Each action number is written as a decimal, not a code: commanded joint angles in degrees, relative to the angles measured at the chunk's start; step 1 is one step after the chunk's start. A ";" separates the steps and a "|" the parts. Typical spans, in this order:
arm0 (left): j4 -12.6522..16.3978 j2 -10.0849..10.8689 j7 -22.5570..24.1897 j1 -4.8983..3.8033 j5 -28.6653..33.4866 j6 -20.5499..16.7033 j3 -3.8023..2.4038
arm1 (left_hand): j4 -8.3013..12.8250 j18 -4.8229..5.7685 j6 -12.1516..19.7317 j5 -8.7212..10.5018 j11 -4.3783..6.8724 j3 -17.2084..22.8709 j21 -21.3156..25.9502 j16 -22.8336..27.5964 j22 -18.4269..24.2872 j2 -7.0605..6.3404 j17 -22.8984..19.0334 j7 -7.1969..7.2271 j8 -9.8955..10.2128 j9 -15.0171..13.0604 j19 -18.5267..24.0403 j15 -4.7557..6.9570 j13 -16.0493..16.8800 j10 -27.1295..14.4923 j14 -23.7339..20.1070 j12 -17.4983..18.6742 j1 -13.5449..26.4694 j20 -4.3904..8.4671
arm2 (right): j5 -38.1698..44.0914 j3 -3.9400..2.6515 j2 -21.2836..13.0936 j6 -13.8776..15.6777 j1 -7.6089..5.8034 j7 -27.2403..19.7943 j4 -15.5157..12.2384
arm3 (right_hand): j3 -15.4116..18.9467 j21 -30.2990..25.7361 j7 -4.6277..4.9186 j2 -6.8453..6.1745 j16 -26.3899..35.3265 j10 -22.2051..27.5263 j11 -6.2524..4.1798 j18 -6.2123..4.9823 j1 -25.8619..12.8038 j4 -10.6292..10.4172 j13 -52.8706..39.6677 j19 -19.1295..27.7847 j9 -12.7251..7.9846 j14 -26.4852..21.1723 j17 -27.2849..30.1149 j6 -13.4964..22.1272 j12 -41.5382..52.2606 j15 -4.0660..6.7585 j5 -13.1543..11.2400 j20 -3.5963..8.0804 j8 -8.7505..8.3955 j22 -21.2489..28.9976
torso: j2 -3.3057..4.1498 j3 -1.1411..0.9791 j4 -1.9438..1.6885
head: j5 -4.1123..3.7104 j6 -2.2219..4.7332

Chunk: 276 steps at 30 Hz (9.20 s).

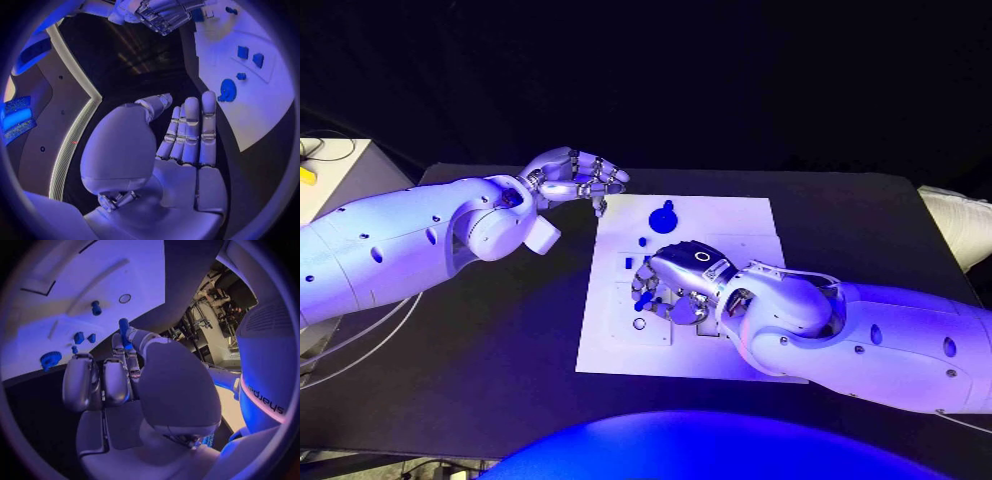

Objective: Assemble the parts on the task board

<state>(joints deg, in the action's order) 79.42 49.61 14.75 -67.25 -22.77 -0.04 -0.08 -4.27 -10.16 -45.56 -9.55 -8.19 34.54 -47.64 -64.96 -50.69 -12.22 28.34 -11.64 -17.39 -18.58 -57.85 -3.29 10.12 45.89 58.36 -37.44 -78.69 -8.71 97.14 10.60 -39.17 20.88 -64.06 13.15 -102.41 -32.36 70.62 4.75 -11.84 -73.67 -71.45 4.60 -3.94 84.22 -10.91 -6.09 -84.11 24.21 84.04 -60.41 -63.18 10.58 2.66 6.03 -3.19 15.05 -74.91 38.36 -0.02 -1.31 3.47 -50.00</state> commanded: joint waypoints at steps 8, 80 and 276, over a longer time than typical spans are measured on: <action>-0.08 -0.18 0.37 -0.01 0.44 1.11 -0.03 | 0.19 -0.43 0.26 -0.24 0.01 0.14 0.32 0.40 0.07 0.46 -0.07 -0.39 -0.15 0.09 0.03 -0.40 -0.08 -0.24 -0.05 0.22 -0.13 -0.17 | 5.00 0.21 0.53 -2.82 1.45 0.13 0.47 | -0.64 -0.17 0.54 0.63 -0.03 -3.77 -3.11 0.66 -0.04 0.18 -0.08 -2.17 5.28 0.43 -0.08 0.00 -0.39 0.20 0.18 0.31 0.46 -8.60 | 0.02 -0.04 0.02 | 0.60 0.00; -0.44 -0.36 0.22 0.00 0.45 1.46 0.02 | 0.25 -0.42 0.30 -0.23 0.00 0.15 0.38 0.42 0.09 0.49 -0.08 -0.40 -0.23 0.14 0.02 -0.41 -0.13 -0.24 -0.10 0.21 -0.04 -0.17 | 10.25 0.51 2.58 -3.50 4.29 2.58 2.95 | -1.32 -0.28 0.64 0.23 0.04 -3.93 -3.06 0.64 -0.94 1.33 -0.41 -2.16 6.04 0.42 -0.01 0.20 -1.03 0.16 0.59 0.26 0.85 -8.66 | 0.01 -0.14 0.03 | 1.05 0.00; -1.22 -0.61 1.07 4.49 2.33 1.65 0.15 | 0.21 -0.41 0.42 -0.25 -0.03 0.14 0.56 0.37 0.17 0.74 -0.08 -0.44 -0.48 0.30 -0.03 -0.45 -0.25 -0.26 -0.12 0.14 0.43 -0.21 | -30.67 1.45 -17.96 7.26 1.71 14.02 -3.03 | 28.92 15.07 0.04 7.00 -14.20 -13.65 -4.25 3.19 -5.38 -5.55 -77.27 -5.18 0.28 4.94 -24.97 3.61 71.95 0.84 11.05 0.76 1.69 -14.10 | -4.13 0.94 1.46 | -4.83 0.00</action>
<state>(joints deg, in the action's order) 78.12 49.09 15.56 -62.78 -20.91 0.78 0.11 -4.27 -10.16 -45.56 -9.55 -8.19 34.54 -47.41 -64.74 -50.60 -11.99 28.33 -11.64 -17.61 -18.34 -57.85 -3.50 9.93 45.89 58.14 -37.44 -78.47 -8.71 68.22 12.08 -57.02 26.25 -62.12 28.18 -104.89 -3.04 85.30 5.55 -5.44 -87.55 -84.12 0.68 -1.51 77.86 -16.51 -74.95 -84.00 24.41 84.03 -74.92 -58.31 82.41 3.08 17.38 -2.88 16.17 -74.92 34.20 0.94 0.18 -1.30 -50.00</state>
